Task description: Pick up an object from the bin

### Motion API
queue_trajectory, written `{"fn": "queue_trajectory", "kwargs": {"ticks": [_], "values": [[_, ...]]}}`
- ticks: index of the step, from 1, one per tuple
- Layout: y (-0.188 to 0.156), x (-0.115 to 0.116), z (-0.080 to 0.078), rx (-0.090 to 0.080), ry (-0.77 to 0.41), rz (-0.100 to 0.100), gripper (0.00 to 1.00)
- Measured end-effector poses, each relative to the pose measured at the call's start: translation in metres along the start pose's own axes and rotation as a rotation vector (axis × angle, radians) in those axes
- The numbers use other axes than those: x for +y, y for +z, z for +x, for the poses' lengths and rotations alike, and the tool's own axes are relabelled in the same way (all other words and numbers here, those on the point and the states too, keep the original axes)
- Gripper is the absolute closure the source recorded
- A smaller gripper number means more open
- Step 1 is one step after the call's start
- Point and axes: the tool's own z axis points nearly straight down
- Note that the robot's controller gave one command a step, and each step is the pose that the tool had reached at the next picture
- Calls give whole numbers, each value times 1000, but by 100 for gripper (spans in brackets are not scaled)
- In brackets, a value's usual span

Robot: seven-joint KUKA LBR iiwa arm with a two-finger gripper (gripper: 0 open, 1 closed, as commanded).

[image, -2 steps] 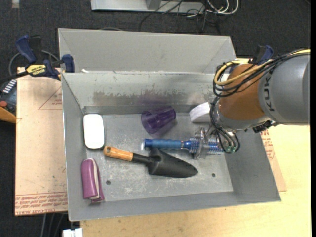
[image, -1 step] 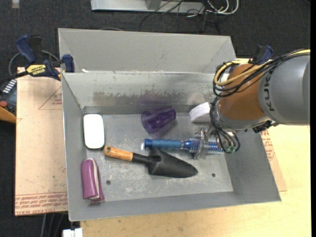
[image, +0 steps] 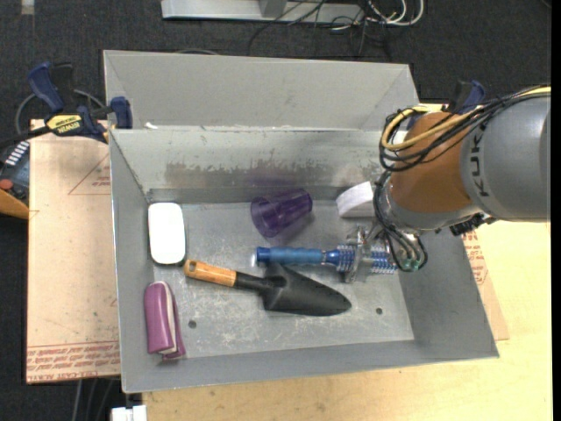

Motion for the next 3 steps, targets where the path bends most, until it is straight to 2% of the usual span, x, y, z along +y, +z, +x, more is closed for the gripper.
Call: {"fn": "queue_trajectory", "kwargs": {"ticks": [1, 3], "values": [[-16, 0, 1, 3, 0, 0, 100], [-45, 0, -1, -5, 0, 0, 100]]}}
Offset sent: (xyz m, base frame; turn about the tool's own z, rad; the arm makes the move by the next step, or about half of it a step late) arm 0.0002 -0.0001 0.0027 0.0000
